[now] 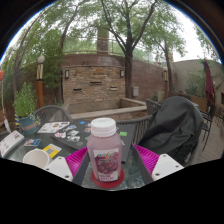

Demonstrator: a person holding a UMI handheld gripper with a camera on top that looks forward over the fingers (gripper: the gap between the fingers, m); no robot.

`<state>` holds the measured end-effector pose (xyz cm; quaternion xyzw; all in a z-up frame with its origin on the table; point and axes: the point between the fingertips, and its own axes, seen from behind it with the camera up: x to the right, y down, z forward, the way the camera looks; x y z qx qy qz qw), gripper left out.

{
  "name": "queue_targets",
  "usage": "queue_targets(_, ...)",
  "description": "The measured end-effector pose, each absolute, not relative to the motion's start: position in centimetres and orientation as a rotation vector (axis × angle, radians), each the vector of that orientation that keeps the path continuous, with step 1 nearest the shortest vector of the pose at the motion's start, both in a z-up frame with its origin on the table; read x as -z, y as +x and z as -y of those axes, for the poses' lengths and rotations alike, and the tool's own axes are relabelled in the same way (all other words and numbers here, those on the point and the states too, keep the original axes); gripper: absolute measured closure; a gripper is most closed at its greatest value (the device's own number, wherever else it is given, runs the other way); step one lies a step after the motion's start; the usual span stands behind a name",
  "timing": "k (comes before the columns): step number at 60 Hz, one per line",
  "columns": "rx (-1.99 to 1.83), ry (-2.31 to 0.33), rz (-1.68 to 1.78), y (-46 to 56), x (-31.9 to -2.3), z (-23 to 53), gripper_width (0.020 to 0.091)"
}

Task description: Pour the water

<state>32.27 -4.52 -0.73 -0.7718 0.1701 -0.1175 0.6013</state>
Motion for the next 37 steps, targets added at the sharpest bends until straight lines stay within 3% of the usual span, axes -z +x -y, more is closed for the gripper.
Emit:
queue_targets(10, 0.215, -1.841, -0.419, 32.8, -0.3, 4.7, 0.0265)
queue_targets(37, 0.255, -1.893, -0.483, 16.8, -14.2, 26.9, 0.0264)
